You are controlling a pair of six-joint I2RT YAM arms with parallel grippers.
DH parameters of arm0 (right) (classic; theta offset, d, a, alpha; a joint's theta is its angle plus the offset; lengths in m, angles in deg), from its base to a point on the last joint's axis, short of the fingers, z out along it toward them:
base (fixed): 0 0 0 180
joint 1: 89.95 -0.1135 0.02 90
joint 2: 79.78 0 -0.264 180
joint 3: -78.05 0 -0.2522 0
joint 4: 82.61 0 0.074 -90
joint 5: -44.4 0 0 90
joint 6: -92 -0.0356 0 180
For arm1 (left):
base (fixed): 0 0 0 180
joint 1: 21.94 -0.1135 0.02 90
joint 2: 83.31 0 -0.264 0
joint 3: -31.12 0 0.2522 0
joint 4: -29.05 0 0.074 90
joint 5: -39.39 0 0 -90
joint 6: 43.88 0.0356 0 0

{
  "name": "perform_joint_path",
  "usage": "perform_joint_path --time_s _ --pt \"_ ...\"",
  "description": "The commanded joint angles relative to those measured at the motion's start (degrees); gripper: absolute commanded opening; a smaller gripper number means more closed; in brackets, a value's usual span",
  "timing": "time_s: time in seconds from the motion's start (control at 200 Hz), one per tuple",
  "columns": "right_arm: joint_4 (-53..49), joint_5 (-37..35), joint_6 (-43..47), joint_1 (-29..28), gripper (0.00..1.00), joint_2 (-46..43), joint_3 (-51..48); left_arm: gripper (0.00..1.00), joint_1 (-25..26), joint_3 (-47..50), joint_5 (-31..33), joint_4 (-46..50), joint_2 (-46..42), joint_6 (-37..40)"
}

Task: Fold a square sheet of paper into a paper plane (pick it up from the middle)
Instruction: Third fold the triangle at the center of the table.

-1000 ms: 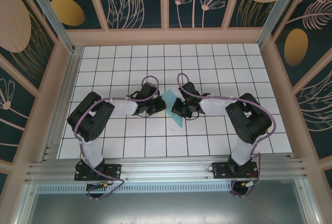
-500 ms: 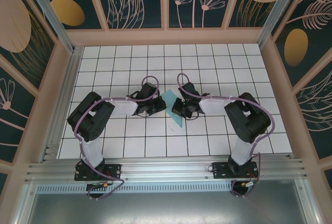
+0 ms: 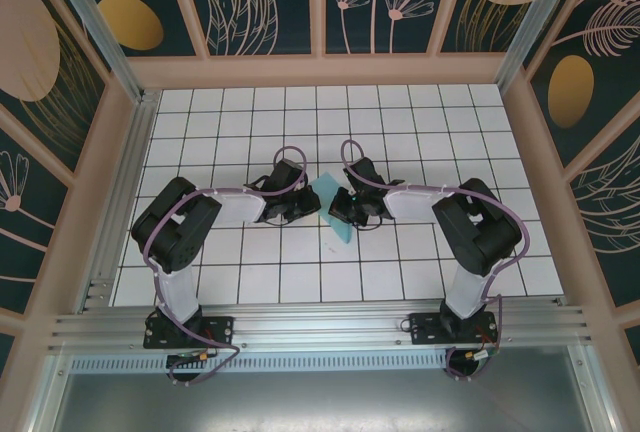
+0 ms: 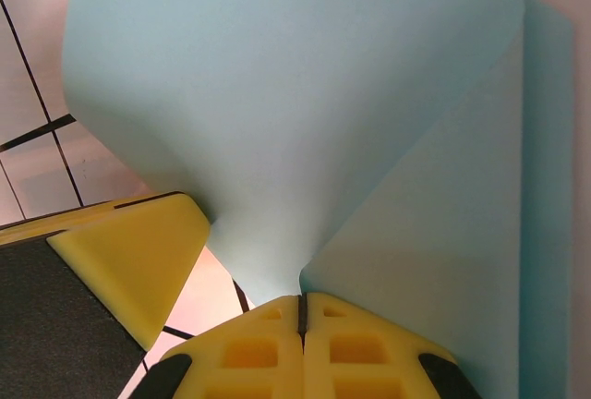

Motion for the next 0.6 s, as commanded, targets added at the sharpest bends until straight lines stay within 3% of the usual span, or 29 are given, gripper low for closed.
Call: perform_joint_path --time_s 0.0,0.595 --pt "-1.14 -1.24 1.25 0.08 0.00 1.07 0.10 0.13 -0.01 0.56 -0.95 0.57 1.67 0.65" --pt "-3.50 -3.55 2.78 0.02 0.00 -0.29 -0.21 0.13 -0.01 0.50 -0.86 0.76 1.81 0.87"
